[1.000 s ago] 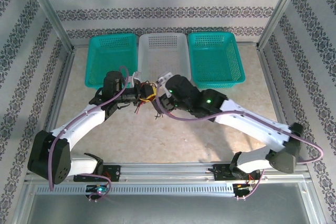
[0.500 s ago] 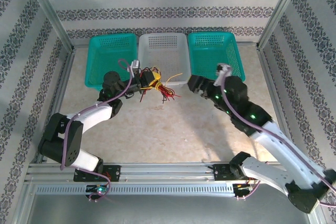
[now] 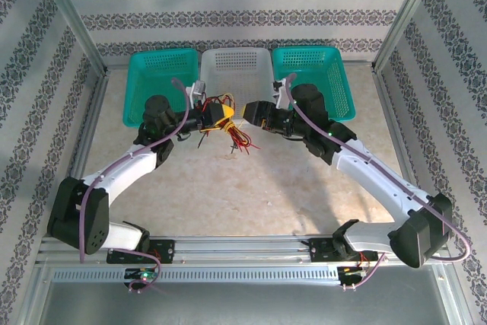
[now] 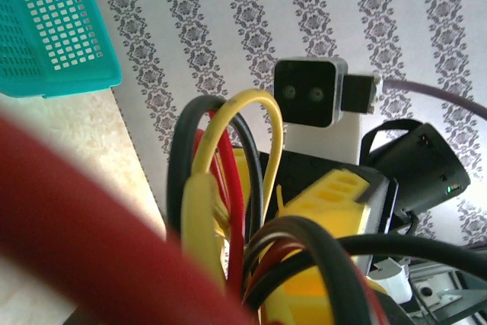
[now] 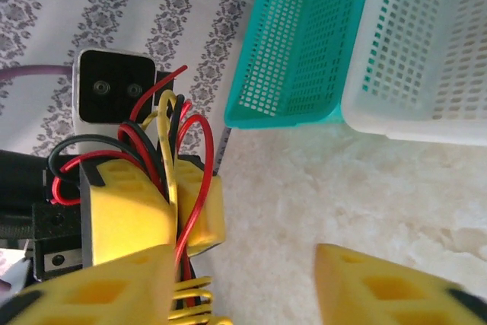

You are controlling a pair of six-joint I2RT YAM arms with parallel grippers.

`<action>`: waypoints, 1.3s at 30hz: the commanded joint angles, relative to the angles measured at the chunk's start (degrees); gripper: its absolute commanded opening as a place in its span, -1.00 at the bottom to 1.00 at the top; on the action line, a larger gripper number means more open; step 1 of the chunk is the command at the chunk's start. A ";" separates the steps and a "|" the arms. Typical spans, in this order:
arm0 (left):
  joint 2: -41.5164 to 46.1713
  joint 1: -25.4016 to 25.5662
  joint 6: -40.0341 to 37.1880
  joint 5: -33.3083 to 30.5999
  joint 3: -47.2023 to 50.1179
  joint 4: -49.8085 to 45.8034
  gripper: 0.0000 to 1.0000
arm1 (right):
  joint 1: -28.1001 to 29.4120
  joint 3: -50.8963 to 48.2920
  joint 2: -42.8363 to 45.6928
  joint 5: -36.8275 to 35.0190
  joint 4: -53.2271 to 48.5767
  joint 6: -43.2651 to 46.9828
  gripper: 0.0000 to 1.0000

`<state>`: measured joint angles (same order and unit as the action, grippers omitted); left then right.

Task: Untangle the cables

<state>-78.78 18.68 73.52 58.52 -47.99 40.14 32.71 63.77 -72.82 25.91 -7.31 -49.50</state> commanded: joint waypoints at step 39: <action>-5.44 -0.81 20.40 -21.72 -13.48 36.71 -1.00 | -0.77 -20.17 -1.11 -3.28 42.19 -20.44 -1.00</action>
<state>-84.51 18.68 91.31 47.62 -57.04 61.76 29.54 48.93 -74.67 30.57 27.68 -66.30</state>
